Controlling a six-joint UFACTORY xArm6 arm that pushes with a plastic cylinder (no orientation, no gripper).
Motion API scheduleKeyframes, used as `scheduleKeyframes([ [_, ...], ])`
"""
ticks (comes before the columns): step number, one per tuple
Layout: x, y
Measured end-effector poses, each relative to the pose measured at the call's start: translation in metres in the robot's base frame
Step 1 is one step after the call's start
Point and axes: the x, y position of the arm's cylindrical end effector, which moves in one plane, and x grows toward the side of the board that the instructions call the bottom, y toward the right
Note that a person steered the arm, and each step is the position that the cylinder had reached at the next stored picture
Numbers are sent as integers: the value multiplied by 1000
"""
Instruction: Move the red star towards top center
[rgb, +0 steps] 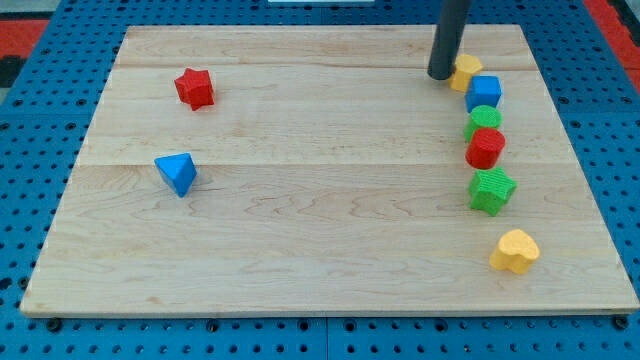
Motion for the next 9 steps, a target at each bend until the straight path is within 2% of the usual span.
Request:
scheduleKeyframes([
  [3, -5, 13],
  [4, -32, -32],
  [5, -17, -90],
  [6, 58, -137],
  [7, 85, -215],
  [8, 58, -299],
  [9, 70, -316],
])
